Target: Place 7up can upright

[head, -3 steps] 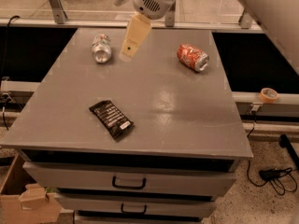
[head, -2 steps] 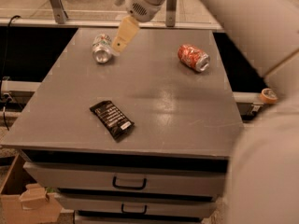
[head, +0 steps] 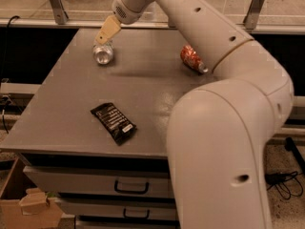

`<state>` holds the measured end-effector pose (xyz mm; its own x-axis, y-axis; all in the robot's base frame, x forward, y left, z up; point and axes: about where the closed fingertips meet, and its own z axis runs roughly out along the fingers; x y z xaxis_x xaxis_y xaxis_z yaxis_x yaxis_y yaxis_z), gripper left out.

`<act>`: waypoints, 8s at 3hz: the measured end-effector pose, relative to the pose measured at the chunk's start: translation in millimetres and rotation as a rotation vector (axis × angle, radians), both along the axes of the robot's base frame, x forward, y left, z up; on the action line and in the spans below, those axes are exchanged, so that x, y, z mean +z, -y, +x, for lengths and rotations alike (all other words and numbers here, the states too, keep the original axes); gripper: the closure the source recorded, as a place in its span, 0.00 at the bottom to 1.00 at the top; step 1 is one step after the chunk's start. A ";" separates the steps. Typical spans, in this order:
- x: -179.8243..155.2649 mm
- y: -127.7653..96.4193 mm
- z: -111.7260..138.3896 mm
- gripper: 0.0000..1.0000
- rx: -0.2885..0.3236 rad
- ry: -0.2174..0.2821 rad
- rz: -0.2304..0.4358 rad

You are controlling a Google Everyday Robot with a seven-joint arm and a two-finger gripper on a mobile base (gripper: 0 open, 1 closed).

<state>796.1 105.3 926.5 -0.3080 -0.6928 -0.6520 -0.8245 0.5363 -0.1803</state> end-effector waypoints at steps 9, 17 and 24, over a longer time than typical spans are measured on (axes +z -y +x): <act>-43.2 -86.3 52.5 0.94 -0.414 -0.167 0.056; 130.9 84.1 -55.0 1.00 0.232 0.300 0.539; 85.9 151.5 -155.9 1.00 0.330 0.416 0.916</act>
Offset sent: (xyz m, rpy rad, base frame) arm 0.0623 0.0890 -0.0285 0.1003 0.1003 -0.4144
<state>640.2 -46.2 1012.4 0.1734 0.1081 -0.9789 -0.9205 0.3712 -0.1221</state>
